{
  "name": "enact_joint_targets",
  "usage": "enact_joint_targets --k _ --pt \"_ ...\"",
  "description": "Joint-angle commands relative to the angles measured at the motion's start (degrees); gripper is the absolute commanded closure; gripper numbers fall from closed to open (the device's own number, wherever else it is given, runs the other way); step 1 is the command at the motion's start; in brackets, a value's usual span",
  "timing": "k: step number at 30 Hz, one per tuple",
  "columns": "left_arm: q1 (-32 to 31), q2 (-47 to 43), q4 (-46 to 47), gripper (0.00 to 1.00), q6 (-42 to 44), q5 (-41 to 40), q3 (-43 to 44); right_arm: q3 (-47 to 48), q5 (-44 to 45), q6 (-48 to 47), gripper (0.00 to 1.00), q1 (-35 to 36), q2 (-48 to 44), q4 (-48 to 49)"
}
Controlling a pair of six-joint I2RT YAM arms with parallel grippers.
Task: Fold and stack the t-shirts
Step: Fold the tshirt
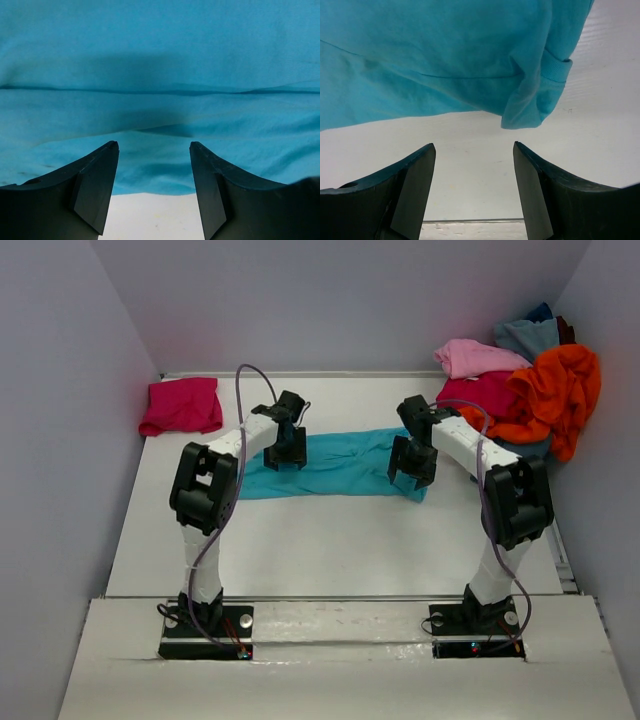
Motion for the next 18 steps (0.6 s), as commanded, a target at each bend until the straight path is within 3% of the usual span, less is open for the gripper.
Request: enact_joint_targets --k 1,18 --pt "-1.1 1.4 -1.1 0.3 0.3 1.0 4.5 -1.7 1.5 1.6 0.32 0.5 -2.2 2.9" --pt "-1.1 3.8 -2.8 0.3 1.4 -0.5 5.3 -5.3 9.1 3.7 0.47 0.5 -0.9 2.1"
